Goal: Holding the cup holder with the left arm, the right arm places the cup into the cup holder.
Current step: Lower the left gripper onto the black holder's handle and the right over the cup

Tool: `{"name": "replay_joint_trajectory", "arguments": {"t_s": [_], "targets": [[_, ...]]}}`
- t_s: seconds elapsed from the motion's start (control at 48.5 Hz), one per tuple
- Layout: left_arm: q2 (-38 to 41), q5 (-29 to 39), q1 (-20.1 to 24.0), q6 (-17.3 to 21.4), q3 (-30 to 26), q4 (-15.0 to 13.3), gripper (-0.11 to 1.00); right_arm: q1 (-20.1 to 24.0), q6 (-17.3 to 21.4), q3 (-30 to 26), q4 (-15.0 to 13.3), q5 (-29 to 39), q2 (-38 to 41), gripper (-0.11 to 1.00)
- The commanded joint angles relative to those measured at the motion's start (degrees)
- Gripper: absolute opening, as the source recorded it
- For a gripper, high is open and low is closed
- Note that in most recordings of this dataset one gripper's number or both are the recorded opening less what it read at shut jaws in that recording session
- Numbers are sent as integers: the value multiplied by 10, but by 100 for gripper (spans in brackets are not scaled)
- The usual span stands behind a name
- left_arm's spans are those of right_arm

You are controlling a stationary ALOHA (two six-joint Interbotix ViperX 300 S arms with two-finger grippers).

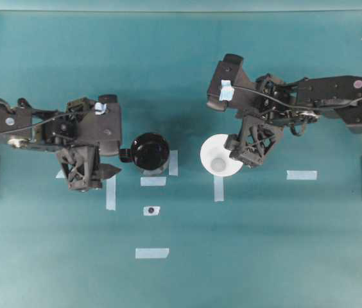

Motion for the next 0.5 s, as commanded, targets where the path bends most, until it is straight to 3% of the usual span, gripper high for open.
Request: {"name": "replay_joint_trajectory", "arguments": {"t_s": [0.0, 0.475], "targets": [[7, -15, 4, 1, -11, 2, 95, -2, -2, -12, 0, -1, -6, 92], [55, -37, 12, 2, -42, 1, 94, -3, -2, -12, -1, -4, 13, 92]]}}
